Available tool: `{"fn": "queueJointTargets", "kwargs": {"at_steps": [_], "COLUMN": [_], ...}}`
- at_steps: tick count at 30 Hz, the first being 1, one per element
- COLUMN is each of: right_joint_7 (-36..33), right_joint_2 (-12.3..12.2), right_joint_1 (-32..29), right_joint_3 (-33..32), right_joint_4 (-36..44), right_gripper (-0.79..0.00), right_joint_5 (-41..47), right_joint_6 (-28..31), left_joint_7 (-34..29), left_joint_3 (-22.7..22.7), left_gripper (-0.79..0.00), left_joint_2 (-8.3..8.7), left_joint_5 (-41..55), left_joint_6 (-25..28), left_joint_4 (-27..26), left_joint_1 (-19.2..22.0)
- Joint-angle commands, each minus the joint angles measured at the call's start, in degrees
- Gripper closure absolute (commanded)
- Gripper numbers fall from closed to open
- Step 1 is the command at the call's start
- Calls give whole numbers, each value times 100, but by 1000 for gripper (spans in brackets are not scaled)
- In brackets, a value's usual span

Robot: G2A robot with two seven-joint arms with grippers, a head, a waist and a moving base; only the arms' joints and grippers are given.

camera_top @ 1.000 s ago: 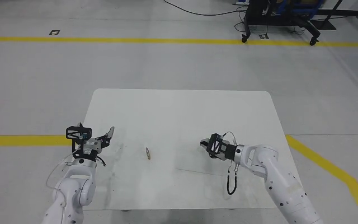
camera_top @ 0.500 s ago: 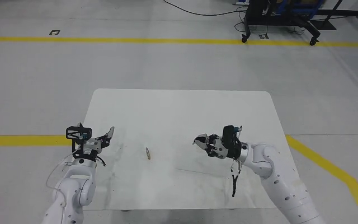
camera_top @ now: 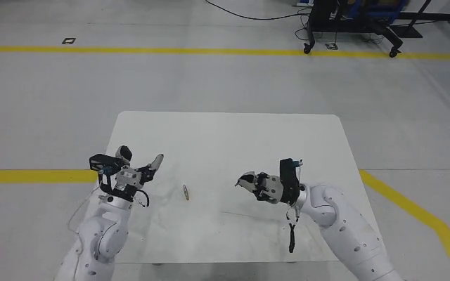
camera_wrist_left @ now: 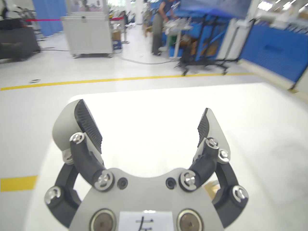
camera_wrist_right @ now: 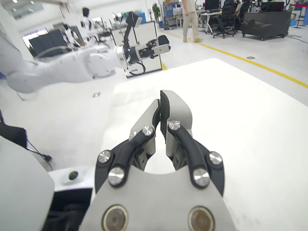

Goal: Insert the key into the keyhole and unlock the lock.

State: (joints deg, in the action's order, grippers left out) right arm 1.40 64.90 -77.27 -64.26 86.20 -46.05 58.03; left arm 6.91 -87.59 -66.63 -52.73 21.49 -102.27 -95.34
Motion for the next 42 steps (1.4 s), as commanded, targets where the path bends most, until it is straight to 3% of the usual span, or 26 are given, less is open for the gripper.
{"fn": "queueJointTargets", "kwargs": {"at_steps": [1, 3, 4, 6, 7, 14, 17, 20, 26, 28, 32, 33, 34, 35, 37, 42], "right_joint_7": [-92, -172, -226, -370, -370, -370, -370, -228, -646, -758, -1013, -1062, -1096, -1117, -1125, -1117], "right_joint_2": [6, -10, -31, -84, -84, -84, -84, -37, 46, 53, 68, 76, 87, 101, 133, 241], "right_joint_1": [243, 405, 454, 499, 499, 499, 499, 390, 571, 599, 634, 664, 696, 738, 832, 1014], "right_joint_3": [323, 540, 605, 649, 649, 649, 649, 851, 1330, 1383, 1475, 1486, 1497, 1502, 1495, 1613], "right_joint_4": [-114, -134, -121, -86, -86, -86, -86, -233, -585, -554, -490, -519, -563, -616, -790, -1014], "right_gripper": [0, 0, 0, 0, 0, 0, 0, 0, 0, 0, 0, 0, 0, 0, 0, 0], "right_joint_5": [722, 1249, 1465, 1717, 1717, 1717, 1717, 2429, 4002, 4303, 4711, 4766, 4817, 4849, 4765, 4756], "right_joint_6": [-3, -3, -3, -3, -3, -3, -3, -6, -3, -3, -3, -3, -3, -3, -3, -3], "left_joint_7": [-592, -1357, -1729, -2467, -2566, -2576, -2479, -2412, -2516, -2705, -3396, -3531, -3655, -3730, -3869, -4017], "left_joint_3": [102, 231, 268, 343, 361, 372, 703, 1081, 1702, 1954, 2172, 2188, 2205, 2223, 2253, 2272], "left_gripper": [-785, -785, -785, -785, -785, -785, -785, -785, -785, -785, -785, -770, -656, -606, -391, -348], "left_joint_2": [9, 34, 48, 70, 71, 71, 33, -20, -99, -116, -81, -70, -61, -55, -41, -15], "left_joint_5": [2123, 3274, 3693, 4108, 4198, 4157, 3790, 3875, 3986, 4575, 5583, 5708, 5769, 5843, 5916, 5866], "left_joint_6": [1258, 1771, 1736, 1151, 1096, 1091, 1203, 1854, 3202, 3431, 3399, 3417, 3469, 3533, 3642, 3651], "left_joint_4": [236, 461, 598, 731, 738, 730, 678, 943, 1781, 2017, 2456, 2525, 2556, 2567, 2565, 2546], "left_joint_1": [287, 642, 817, 1177, 1230, 1233, 1336, 1591, 2086, 2174, 2432, 2483, 2524, 2542, 2570, 2589]}}
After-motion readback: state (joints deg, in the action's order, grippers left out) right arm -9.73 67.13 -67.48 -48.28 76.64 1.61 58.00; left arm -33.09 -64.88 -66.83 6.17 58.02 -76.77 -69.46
